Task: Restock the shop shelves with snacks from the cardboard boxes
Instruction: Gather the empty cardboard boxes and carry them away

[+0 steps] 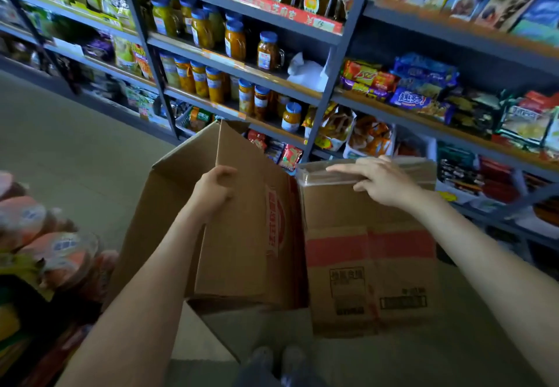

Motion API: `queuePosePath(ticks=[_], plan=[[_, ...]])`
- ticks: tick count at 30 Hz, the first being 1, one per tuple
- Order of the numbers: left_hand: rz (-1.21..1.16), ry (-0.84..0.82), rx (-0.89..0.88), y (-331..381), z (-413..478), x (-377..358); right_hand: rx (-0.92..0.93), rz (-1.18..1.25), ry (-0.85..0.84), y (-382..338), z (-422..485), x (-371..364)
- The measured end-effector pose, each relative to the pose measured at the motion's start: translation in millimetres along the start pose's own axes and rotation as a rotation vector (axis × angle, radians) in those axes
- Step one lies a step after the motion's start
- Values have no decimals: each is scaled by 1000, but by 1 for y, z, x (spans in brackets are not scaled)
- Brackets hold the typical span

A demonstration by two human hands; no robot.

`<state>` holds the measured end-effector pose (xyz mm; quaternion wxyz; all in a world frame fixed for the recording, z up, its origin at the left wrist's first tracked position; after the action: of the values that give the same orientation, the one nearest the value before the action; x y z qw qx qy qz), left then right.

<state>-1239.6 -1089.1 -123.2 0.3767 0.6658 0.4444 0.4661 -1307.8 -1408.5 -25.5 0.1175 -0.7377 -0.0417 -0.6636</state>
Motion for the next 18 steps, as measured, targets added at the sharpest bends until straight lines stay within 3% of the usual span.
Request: queuePosePath(ticks=[9, 18], plan=[[64, 270, -26, 29, 46, 30, 298, -46, 145, 14, 106, 7], [116, 458, 85, 22, 106, 34, 617, -40, 207, 28, 221, -33]])
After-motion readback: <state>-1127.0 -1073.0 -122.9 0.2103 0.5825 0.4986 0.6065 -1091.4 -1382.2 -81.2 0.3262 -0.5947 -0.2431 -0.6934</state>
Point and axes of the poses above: each hand's wrist, its own z-axis towards the middle knuckle, its own x-axis out of the back of the hand, y = z × x, the point moved 4 cm from there along z, towards the middle knuckle, and after that the axes turned 5 degrees about -z, right-handed, at the moved point
